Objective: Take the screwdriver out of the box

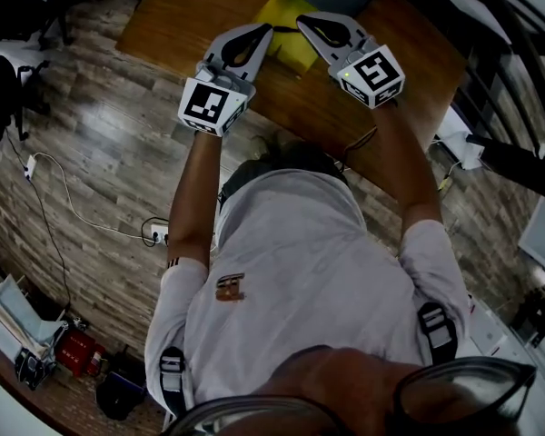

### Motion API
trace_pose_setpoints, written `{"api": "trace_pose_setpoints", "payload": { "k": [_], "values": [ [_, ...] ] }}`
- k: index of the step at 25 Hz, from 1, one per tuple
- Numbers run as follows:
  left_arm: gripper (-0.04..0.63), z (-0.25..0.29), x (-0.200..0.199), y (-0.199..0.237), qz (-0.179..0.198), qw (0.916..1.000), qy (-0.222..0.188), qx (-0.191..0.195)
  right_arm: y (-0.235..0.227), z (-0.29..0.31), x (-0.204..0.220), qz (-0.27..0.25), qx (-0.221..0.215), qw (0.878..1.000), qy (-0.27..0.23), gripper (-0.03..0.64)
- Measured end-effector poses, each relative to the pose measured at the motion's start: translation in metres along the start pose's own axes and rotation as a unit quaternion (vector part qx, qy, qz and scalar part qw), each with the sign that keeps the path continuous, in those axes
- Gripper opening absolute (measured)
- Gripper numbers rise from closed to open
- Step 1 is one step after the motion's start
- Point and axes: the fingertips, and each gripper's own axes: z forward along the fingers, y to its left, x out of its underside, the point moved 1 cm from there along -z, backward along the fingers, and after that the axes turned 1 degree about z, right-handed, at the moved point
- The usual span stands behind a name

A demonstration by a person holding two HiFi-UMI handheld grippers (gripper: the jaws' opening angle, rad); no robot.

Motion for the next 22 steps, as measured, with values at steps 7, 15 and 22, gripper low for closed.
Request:
{"api": "trace_pose_setpoints", "payload": {
  "k": [7, 15, 22],
  "values": [
    [0.018, 0.019, 0.014, 0.001, -0.002, 0.9996, 0.028, -0.010, -0.029, 0.013, 0.046, -0.012, -0.037, 0.996, 0.086, 0.034],
    [0.017, 0.027, 0.025, 0.003, -0.017, 0.9989, 0.038, -0.020, -0.035, 0.031, 0.085, -0.057, -0.095, 0.978, 0.179, 0.037],
    [0.018, 0.028, 0.035, 0.005, -0.024, 0.9985, 0.043, -0.024, -0.037, 0.048, 0.123, -0.105, -0.138, 0.951, 0.257, 0.075]
  ]
}}
